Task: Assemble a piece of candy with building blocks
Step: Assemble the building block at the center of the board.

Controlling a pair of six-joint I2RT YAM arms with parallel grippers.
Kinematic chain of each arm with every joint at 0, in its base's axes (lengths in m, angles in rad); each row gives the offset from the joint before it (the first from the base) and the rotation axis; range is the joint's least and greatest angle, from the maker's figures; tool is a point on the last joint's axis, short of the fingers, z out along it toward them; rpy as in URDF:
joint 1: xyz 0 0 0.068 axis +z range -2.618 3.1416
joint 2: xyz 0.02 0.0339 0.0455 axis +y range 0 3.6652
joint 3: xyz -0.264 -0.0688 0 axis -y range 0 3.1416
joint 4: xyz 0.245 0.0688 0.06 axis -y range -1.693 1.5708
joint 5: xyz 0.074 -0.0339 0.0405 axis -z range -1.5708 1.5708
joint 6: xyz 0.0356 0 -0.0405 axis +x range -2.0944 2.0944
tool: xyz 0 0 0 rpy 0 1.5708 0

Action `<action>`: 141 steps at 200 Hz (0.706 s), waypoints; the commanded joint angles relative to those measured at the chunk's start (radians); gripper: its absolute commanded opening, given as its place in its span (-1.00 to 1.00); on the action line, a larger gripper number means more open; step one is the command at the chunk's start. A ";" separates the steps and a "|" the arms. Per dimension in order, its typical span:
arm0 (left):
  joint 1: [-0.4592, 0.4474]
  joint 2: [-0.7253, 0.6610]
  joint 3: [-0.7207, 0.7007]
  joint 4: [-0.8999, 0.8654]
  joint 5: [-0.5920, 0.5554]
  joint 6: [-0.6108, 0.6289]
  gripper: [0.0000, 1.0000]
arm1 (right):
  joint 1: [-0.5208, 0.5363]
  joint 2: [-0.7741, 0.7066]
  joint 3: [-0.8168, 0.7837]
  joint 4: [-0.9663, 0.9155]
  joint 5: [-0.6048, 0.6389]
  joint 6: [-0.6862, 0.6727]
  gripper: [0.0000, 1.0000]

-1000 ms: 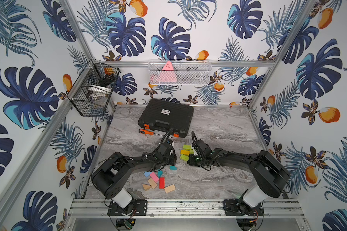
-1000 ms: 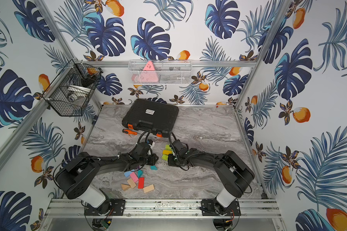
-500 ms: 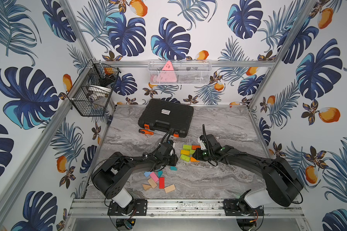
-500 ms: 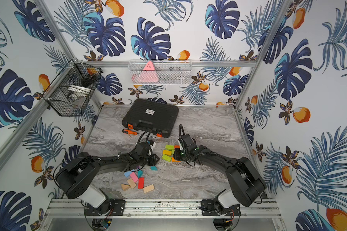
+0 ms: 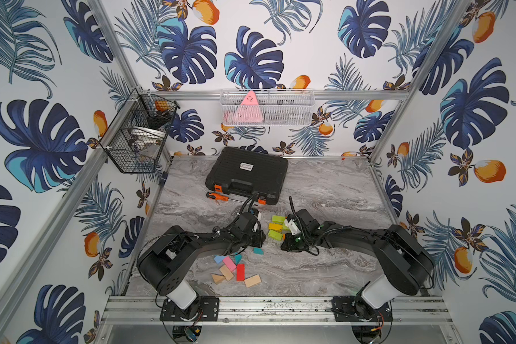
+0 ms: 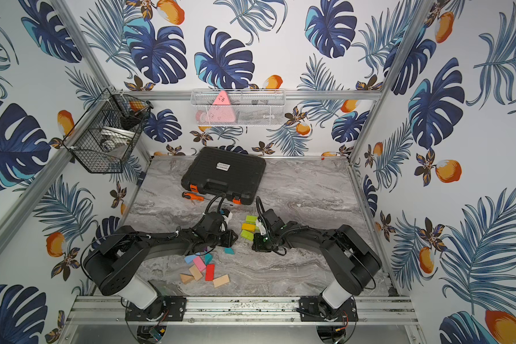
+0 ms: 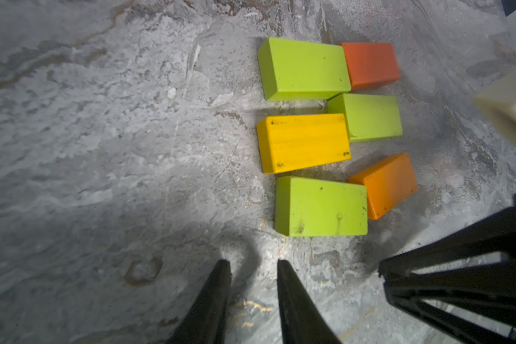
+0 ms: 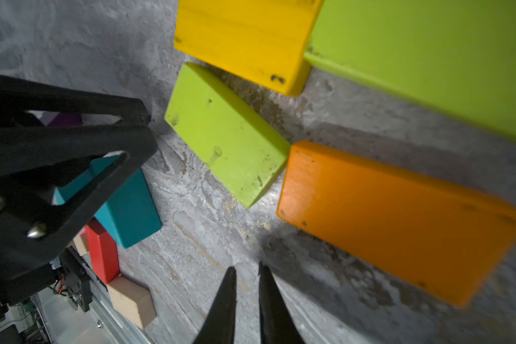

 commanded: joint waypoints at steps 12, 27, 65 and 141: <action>-0.001 0.003 -0.004 -0.170 -0.018 -0.013 -0.32 | 0.005 0.027 0.031 0.006 0.046 0.029 -0.63; -0.001 0.001 -0.003 -0.173 -0.019 -0.011 -0.32 | 0.006 0.032 0.048 -0.027 0.092 0.025 -0.62; -0.001 0.013 -0.003 -0.166 -0.011 -0.014 -0.32 | 0.004 0.059 0.058 -0.024 0.112 0.036 -0.57; -0.002 0.019 -0.003 -0.163 -0.007 -0.010 -0.32 | 0.000 0.065 0.076 -0.030 0.161 0.061 -0.57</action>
